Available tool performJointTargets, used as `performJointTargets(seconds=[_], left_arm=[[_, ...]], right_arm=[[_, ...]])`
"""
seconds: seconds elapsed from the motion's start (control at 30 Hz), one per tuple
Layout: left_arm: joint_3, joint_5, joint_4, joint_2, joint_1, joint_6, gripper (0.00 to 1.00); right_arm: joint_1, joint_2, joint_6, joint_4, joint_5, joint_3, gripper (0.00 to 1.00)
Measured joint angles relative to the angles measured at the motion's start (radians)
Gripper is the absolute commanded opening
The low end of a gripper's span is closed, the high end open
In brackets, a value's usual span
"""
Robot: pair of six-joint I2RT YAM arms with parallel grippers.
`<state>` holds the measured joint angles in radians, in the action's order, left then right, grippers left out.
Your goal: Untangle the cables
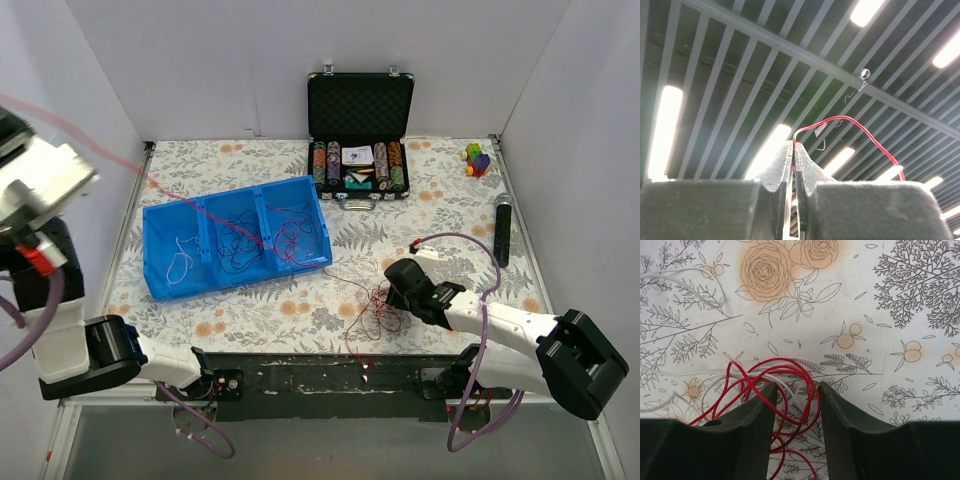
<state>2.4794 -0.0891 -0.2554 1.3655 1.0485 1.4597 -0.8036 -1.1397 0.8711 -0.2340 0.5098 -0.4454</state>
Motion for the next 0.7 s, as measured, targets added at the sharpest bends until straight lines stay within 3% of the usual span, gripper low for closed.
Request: performJointTargets(seconds=[0.17,0.33,0.5,0.7], left_arm=[[0.009,0.014,0.015,-0.060,0.001,0.000,0.00],[-0.089,0.055,0.011,-0.144,0.002,0.000,0.00],[0.105,0.048,0.008,-0.033,0.009,0.001,0.00],[-0.192,0.064,0.000,-0.184,0.010,0.000,0.00]], right_arm=[[0.044,-0.019,-0.005,0.011,-0.018,-0.011,0.47],[0.063,-0.024,-0.011,0.024,-0.027,-0.011,0.45],[0.096,-0.050,-0.010,0.064,-0.047,-0.010,0.46],[0.109,-0.039,-0.017,0.099,-0.068,-0.002,0.46]])
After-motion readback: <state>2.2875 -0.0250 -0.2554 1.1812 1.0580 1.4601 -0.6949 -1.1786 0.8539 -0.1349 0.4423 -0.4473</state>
